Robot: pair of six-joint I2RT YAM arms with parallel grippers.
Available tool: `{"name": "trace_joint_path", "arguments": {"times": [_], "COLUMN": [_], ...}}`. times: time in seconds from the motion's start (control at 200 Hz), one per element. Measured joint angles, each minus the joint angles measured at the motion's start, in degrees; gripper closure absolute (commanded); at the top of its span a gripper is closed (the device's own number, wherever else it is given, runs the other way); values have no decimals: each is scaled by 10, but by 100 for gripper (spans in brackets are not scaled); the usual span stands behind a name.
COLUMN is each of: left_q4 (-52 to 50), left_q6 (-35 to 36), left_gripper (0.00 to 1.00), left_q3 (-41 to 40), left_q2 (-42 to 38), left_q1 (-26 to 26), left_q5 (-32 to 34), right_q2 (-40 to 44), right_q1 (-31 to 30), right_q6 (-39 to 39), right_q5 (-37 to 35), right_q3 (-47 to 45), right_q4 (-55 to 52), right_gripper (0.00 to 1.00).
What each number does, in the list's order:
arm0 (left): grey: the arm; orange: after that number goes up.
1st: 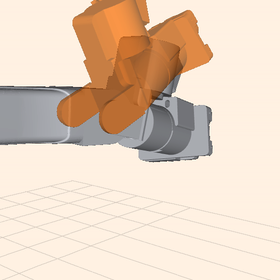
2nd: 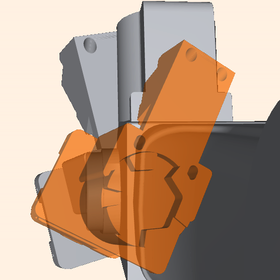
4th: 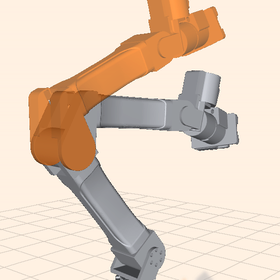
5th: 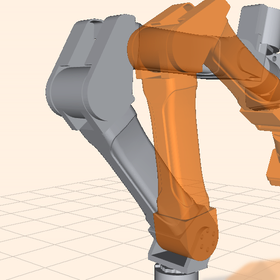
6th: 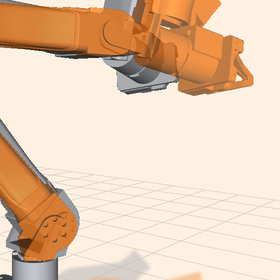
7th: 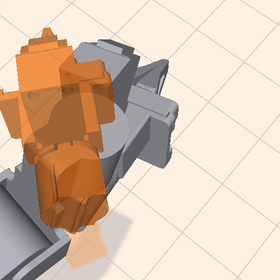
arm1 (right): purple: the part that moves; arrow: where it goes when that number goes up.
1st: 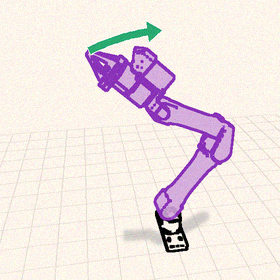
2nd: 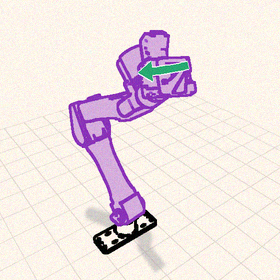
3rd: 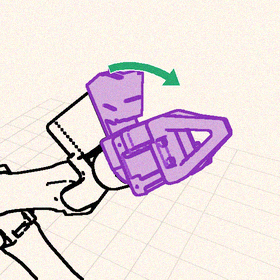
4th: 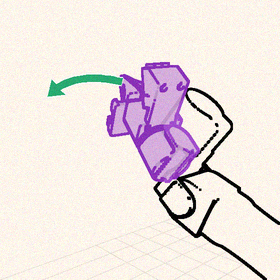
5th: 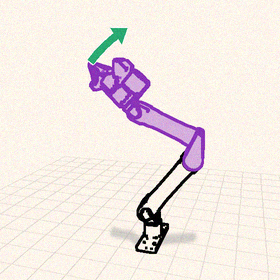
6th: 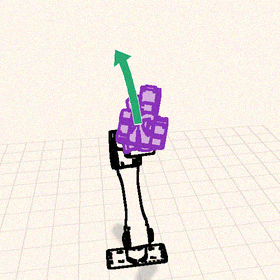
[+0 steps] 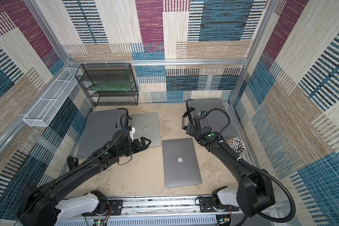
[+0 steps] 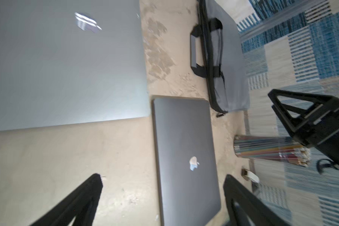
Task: Open the zippered laptop bag and take out the laptop
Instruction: Place the laptop at the center of the board, then reset both arms
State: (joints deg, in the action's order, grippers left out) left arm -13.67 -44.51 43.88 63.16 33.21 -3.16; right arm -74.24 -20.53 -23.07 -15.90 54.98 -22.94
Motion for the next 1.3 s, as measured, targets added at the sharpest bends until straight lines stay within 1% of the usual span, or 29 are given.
{"name": "trace_joint_path", "arguments": {"times": [0.16, 0.361, 0.446, 0.566, 0.701, 0.816, 0.987, 1.212, 1.297], "left_q4": [-32, -15, 9, 70, 136, 181, 236, 312, 356], "left_q6": [43, 99, 125, 191, 264, 305, 357, 387, 389], "left_gripper": [1, 1, 1, 1, 1, 1, 0, 0, 0], "left_q3": [-23, -84, -120, -173, -216, -232, -238, -262, -281], "left_q2": [-67, -135, -158, -178, -176, -163, -138, -54, -23], "left_q1": [-1, -1, -2, -5, -18, -41, -97, -193, -218], "left_q5": [115, 249, 303, 373, 417, 436, 431, 379, 340], "right_q2": [-2, -22, -22, -19, -26, -31, -28, -8, 12], "right_q1": [-1, -3, -5, -1, 19, 28, 34, 37, 40], "right_q6": [0, 3, 18, 37, 45, 49, 60, 121, 154], "right_q5": [-22, -65, -73, -76, -70, -66, -60, -52, -53], "right_q3": [-21, -49, -77, -108, -115, -121, -152, -221, -250], "right_q4": [17, 55, 84, 129, 170, 197, 257, 367, 417], "right_gripper": [5, 5, 5, 5, 5, 5, 5, 5, 5]}}
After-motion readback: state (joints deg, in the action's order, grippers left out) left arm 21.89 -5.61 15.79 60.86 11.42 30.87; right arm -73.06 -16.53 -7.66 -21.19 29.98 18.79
